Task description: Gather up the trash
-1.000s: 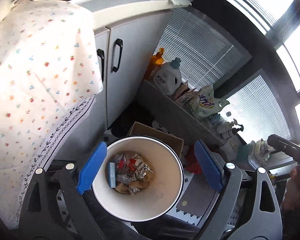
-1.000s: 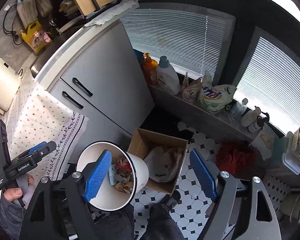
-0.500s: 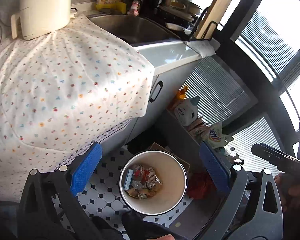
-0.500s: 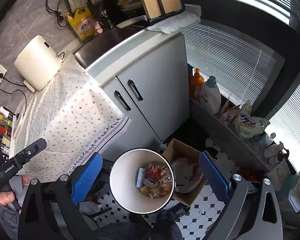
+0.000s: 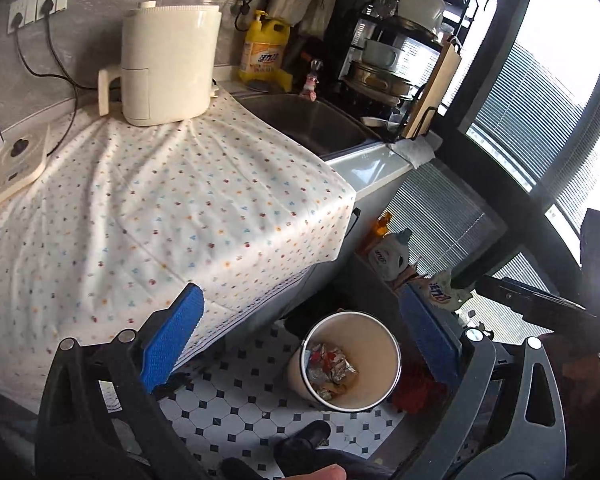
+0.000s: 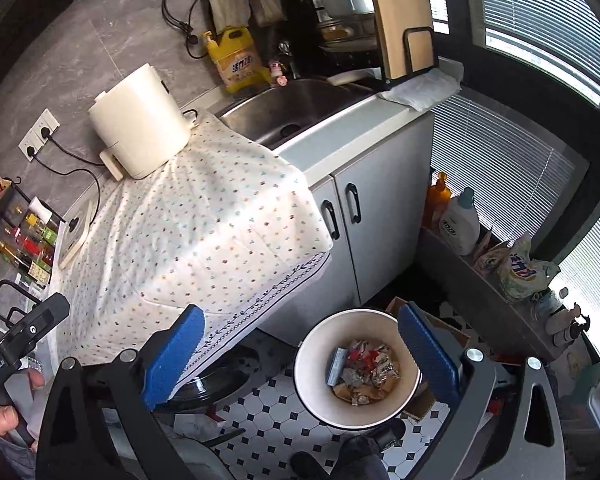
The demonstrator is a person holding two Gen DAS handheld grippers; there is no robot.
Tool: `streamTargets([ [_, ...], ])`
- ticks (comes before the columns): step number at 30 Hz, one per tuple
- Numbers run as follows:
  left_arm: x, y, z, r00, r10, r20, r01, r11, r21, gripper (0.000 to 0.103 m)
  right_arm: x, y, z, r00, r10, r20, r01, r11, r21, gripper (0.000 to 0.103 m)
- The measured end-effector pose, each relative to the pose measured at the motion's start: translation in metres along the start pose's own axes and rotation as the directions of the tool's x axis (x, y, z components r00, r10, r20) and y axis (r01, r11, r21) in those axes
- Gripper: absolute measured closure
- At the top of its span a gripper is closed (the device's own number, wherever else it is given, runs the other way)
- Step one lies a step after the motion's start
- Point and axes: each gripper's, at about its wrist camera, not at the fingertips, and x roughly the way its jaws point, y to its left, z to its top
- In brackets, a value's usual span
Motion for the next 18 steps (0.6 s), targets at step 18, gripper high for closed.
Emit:
streamTargets([
  [18, -0.122, 0.047, -0.045, 0.992, -0.023, 0.126, 0.017, 0.998, 0.054, 0.006, -0.086, 0.103, -0.079, 0.986, 0.03, 0.163, -0.02, 0.998, -0.059, 0.008],
])
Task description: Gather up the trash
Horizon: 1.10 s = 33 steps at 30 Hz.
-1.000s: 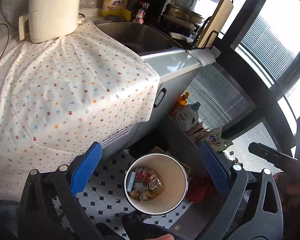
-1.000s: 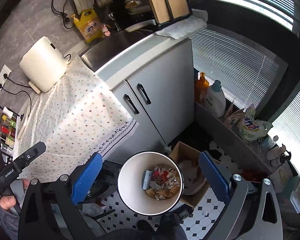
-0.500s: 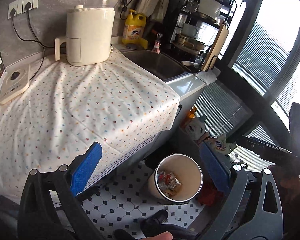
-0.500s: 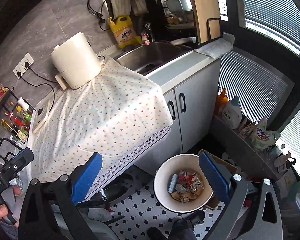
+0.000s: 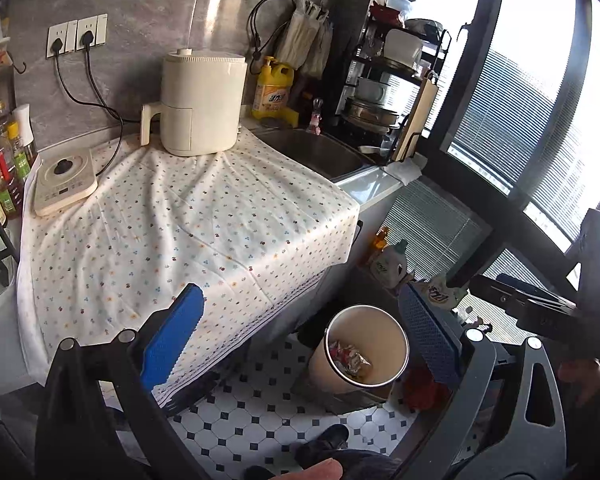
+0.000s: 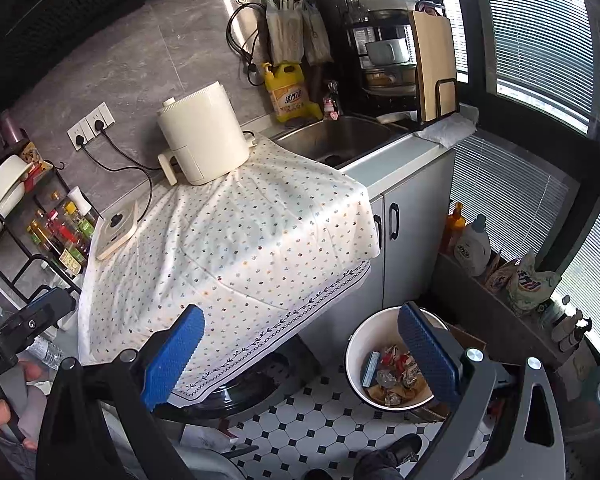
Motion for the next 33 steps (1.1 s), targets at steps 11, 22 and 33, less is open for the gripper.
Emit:
streamTargets([
  [11, -0.039, -0.019, -0.017, 0.998, 0.002, 0.068, -0.003, 1.0, 0.027, 0.006, -0.043, 0.008, -0.021, 0.996, 0.042, 0.082, -0.039, 0.998, -0.047, 0.008],
  [22, -0.065, -0.04, -0.027, 0.991, 0.01, 0.131, -0.017, 0.998, 0.056, 0.006, -0.082, 0.003, -0.036, 0.987, 0.061, 0.15, -0.052, 0.996, -0.067, 0.008],
  [33, -0.066, -0.052, -0.032, 0.988, 0.02, 0.153, -0.026, 0.999, 0.043, 0.006, -0.089, -0.004, -0.037, 0.985, 0.056, 0.161, -0.044, 0.996, -0.076, 0.008],
])
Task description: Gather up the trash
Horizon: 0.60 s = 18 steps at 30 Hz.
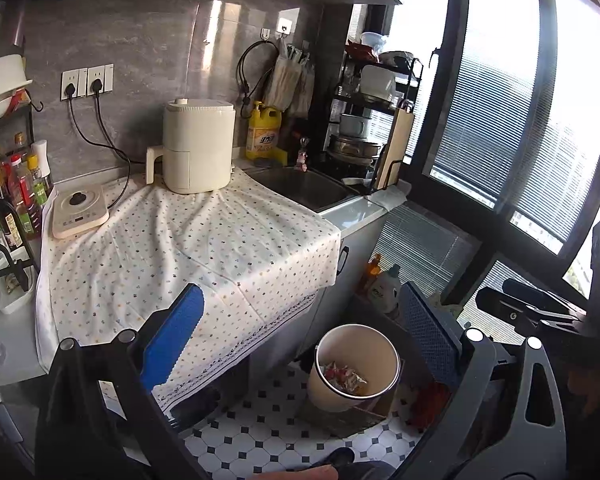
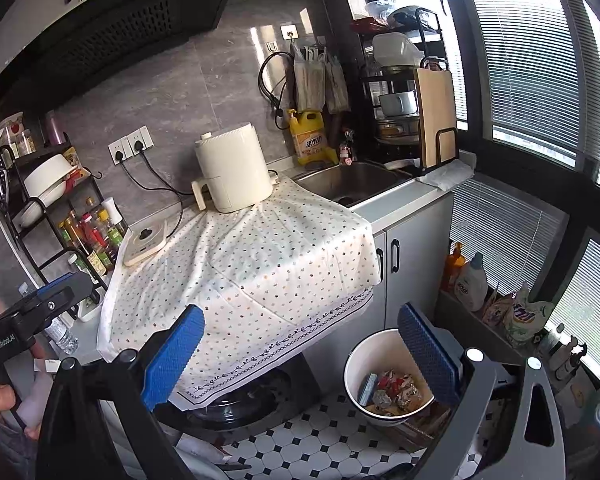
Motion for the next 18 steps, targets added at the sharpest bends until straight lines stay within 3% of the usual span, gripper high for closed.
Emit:
streamTargets([
  [18, 0.0061, -0.0008, -0.0021, 1.0, 0.019, -0.007, -0.019, 1.0, -0.018, 0.006, 0.0046, 0.002, 0.0042, 1.0, 0.002, -0.008, -0.002, 1.0, -0.021, 0.008],
])
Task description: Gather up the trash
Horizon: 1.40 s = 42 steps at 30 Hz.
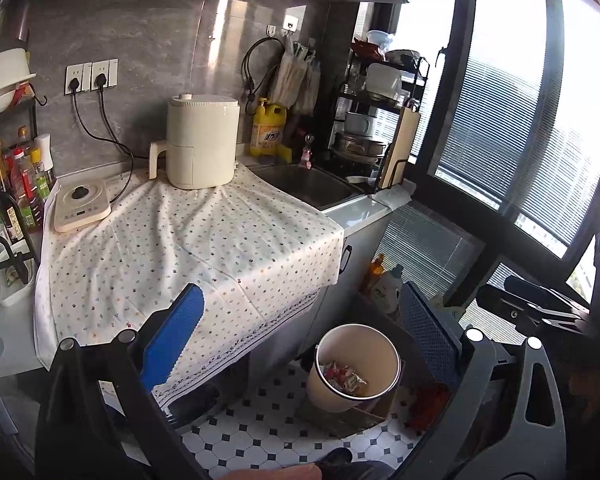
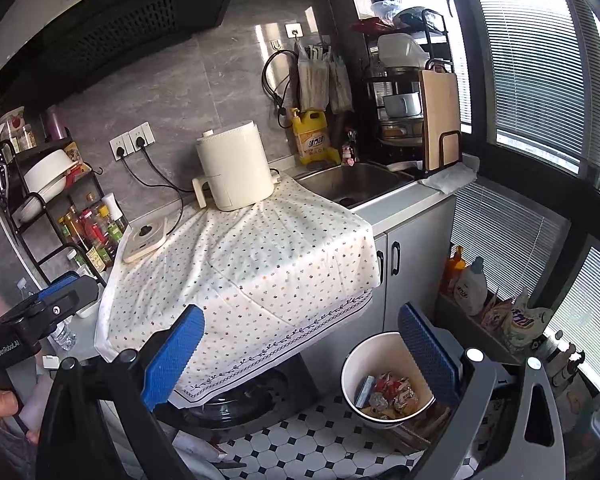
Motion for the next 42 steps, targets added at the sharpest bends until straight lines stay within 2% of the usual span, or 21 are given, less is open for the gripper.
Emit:
streamTargets([
  [13, 0.0, 0.009, -0.001, 1.0, 0.013, -0.004, -0.013, 1.0, -0.015, 0.006, 0.008, 0.009, 0.002, 1.0, 0.009, -0.004, -0.01, 1.0, -0.018, 0.008],
  [21, -0.002, 0.019, 0.0, 0.998, 0.066, -0.005, -0.066, 0.998, -0.015, 0.006, 0.02, 0.012, 0.003, 0.999, 0.035, -0.003, -0.035, 0.999, -0.006, 0.008],
  [31, -0.009, 0.045, -0.001, 0.994, 0.11, -0.001, -0.11, 0.992, -0.062, 0.006, 0.036, 0.027, 0.005, 0.998, 0.057, -0.015, -0.057, 0.998, -0.021, 0.008],
  [42, -0.016, 0.047, -0.002, 0.994, 0.113, 0.005, -0.113, 0.992, -0.061, 0.006, 0.038, 0.039, 0.004, 0.998, 0.068, -0.017, -0.069, 0.997, -0.03, 0.008],
])
